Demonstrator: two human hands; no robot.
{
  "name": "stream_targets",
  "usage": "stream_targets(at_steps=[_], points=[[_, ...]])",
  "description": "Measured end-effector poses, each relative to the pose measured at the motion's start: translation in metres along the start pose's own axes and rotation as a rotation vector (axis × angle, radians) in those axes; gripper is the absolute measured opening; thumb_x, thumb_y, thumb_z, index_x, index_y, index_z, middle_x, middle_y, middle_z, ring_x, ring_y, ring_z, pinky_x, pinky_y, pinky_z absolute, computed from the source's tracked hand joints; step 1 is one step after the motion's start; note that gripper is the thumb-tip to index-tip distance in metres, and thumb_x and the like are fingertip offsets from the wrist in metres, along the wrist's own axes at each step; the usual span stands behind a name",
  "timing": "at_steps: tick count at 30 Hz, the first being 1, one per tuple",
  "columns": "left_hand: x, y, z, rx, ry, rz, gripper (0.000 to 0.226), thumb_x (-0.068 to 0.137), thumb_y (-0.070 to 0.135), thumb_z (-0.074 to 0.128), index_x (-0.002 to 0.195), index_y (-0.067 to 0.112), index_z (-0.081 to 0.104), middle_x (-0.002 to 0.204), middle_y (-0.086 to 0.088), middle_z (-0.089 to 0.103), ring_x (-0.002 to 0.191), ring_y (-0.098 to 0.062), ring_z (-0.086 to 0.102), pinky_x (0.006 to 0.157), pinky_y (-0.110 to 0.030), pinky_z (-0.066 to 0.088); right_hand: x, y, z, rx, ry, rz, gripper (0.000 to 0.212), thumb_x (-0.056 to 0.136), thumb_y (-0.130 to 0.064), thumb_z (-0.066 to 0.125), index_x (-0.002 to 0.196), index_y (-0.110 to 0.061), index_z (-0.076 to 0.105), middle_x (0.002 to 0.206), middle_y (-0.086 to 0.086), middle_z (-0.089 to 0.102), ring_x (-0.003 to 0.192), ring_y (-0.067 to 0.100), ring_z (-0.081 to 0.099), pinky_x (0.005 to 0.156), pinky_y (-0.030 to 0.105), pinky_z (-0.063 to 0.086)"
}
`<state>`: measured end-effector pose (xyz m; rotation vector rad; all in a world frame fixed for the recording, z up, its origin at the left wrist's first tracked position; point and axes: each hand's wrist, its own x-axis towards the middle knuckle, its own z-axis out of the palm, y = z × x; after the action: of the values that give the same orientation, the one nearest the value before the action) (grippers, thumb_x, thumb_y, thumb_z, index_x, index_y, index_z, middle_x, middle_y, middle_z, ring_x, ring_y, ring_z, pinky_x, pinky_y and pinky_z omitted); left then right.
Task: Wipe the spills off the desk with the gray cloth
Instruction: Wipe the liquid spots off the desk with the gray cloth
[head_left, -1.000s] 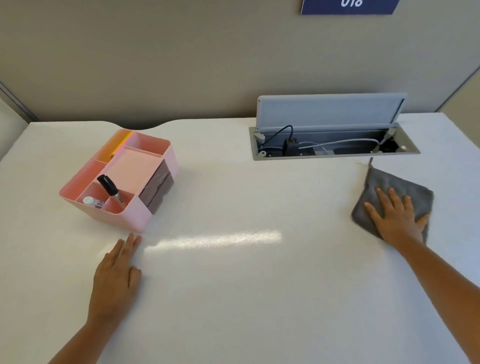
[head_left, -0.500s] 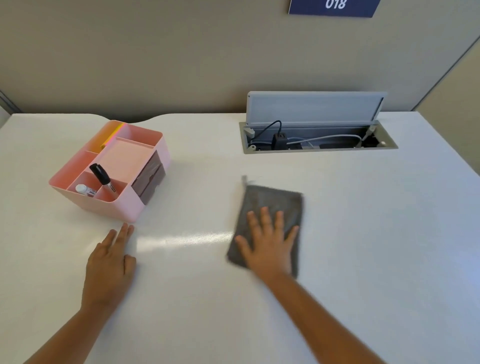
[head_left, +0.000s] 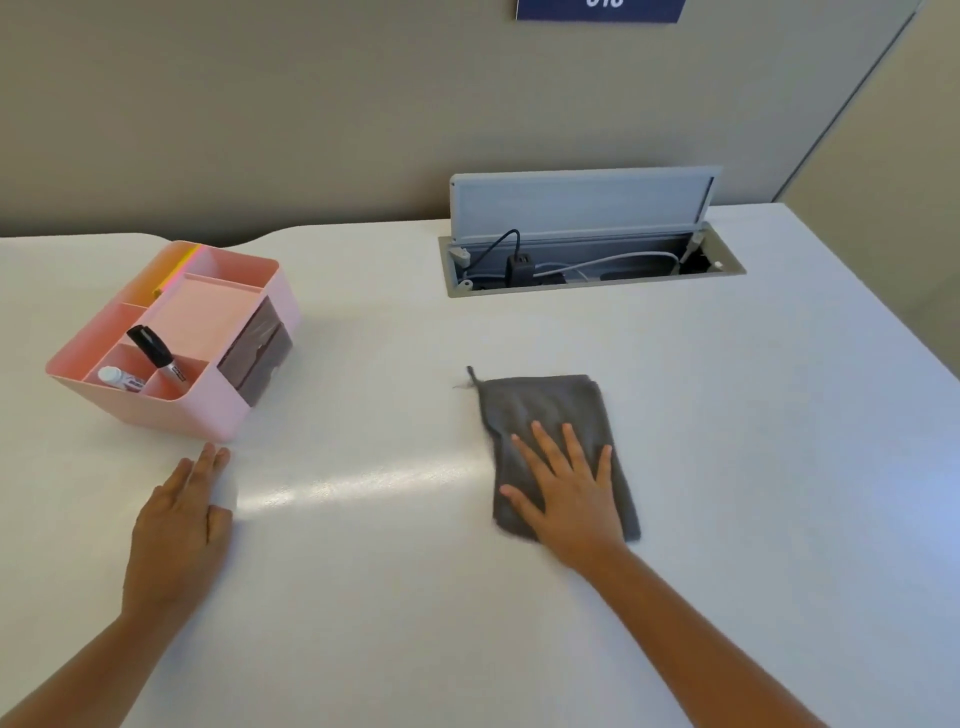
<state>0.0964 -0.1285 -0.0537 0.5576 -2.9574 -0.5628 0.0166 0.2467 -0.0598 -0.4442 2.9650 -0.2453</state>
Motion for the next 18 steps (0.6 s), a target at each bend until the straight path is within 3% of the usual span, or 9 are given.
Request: stream_targets(at_steps=[4, 7, 13, 15, 18], points=[[0.001, 0.000, 0.001, 0.004, 0.007, 0.000, 0.061, 0.077, 0.018, 0.027, 0.136, 0.008, 0.042, 0.143, -0.019, 0.045, 0.130, -0.044, 0.041, 0.104, -0.058, 0.037, -0.020, 0.115, -0.022, -0.007, 0.057, 0.306, 0.057, 0.094, -0.053, 0.025, 0.145, -0.042, 0.002, 0.159, -0.011, 0.000, 0.146, 0.019, -0.006, 0.113, 0.060, -0.003], [0.002, 0.001, 0.002, 0.018, 0.005, 0.005, 0.060, 0.077, 0.018, 0.027, 0.134, 0.007, 0.044, 0.141, -0.021, 0.047, 0.126, -0.046, 0.044, 0.099, -0.060, 0.040, -0.055, 0.162, -0.030, 0.017, 0.047, 0.465, 0.055, 0.096, -0.045, 0.024, 0.145, -0.039, 0.000, 0.159, -0.009, -0.002, 0.145, 0.018, -0.009, 0.114, 0.060, 0.000], [0.003, 0.000, 0.005, 0.009, 0.028, 0.029, 0.060, 0.078, 0.018, 0.027, 0.134, 0.004, 0.043, 0.138, -0.022, 0.049, 0.124, -0.048, 0.045, 0.097, -0.060, 0.041, -0.094, 0.119, -0.014, 0.015, -0.004, 0.515, 0.056, 0.094, -0.050, 0.022, 0.135, -0.050, -0.017, 0.158, -0.009, -0.009, 0.144, 0.022, -0.014, 0.114, 0.060, -0.003], [0.003, 0.001, 0.004, 0.004, 0.036, 0.047, 0.060, 0.078, 0.017, 0.028, 0.134, 0.003, 0.042, 0.138, -0.022, 0.050, 0.125, -0.048, 0.044, 0.099, -0.060, 0.040, -0.089, 0.076, -0.009, -0.018, -0.025, 0.481, 0.060, 0.093, -0.053, 0.026, 0.143, -0.046, -0.004, 0.159, -0.008, -0.004, 0.145, 0.026, -0.009, 0.113, 0.062, 0.001], [0.002, 0.002, 0.003, 0.001, 0.054, 0.058, 0.058, 0.078, 0.014, 0.031, 0.134, 0.002, 0.043, 0.137, -0.022, 0.051, 0.124, -0.048, 0.045, 0.100, -0.059, 0.039, -0.084, -0.007, -0.008, -0.051, 0.018, 0.235, 0.057, 0.084, -0.053, 0.039, 0.139, -0.034, 0.040, 0.150, 0.002, 0.036, 0.139, 0.038, 0.028, 0.104, 0.068, 0.019]])
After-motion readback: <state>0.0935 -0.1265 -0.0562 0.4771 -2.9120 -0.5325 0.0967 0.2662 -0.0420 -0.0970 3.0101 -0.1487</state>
